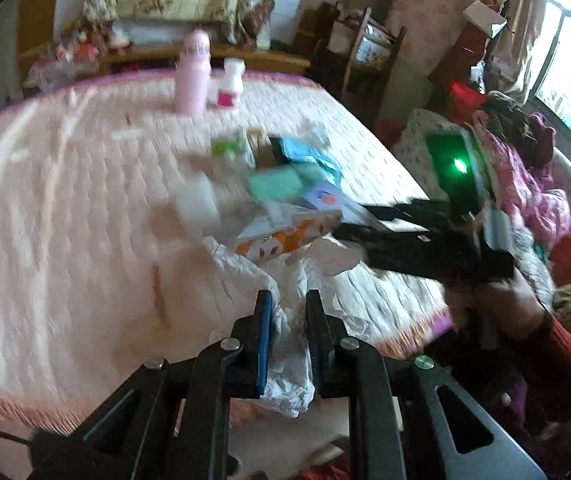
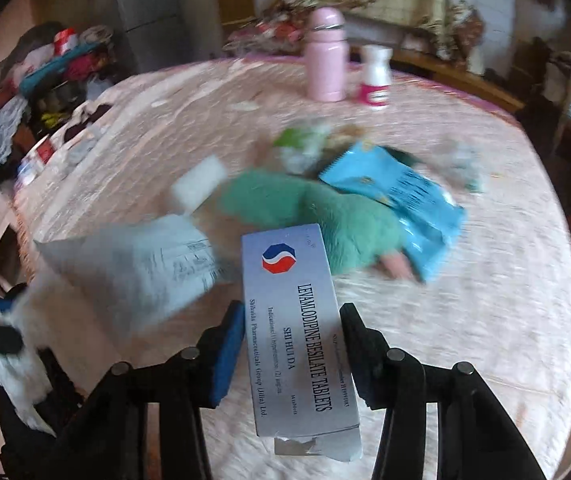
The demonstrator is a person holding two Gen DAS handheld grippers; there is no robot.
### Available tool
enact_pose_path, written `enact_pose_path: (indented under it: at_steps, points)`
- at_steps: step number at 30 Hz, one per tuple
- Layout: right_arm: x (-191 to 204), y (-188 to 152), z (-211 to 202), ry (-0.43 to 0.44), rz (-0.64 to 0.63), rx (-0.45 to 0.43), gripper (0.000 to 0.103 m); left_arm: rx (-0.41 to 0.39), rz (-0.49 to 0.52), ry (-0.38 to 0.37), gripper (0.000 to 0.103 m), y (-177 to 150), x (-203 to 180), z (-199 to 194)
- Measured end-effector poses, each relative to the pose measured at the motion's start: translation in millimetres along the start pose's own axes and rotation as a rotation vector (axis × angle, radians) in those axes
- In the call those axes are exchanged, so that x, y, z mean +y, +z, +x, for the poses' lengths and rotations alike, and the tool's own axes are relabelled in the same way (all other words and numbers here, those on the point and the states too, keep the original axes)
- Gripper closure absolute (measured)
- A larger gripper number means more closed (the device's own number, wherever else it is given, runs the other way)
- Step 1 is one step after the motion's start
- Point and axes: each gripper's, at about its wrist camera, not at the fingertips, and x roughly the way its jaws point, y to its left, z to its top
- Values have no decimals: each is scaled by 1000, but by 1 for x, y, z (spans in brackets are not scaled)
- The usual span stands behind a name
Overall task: Collect trash
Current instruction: 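Grasp the white tissue with the left tool while the right tool grasps the silver tablet box, then carry tissue and tablet box to the white bucket and open both tools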
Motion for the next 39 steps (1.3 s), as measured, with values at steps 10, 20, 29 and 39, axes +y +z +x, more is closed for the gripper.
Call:
enact_pose_path:
  at_steps: [10, 20, 29, 39]
  points:
    - [-48, -15, -28, -86, 100, -31, 52, -94, -31, -27, 86, 31, 8, -27]
    - [-65, -30, -25, -55, 174, -19, 52, -149, -69, 87, 86, 53, 31, -39]
    - [-78, -40, -36, -60, 216, -40, 52, -139, -26, 54, 86, 54, -1, -7]
    - [-90, -35, -73, -115, 228, -127, 52, -158, 24, 63, 86, 66, -65, 30]
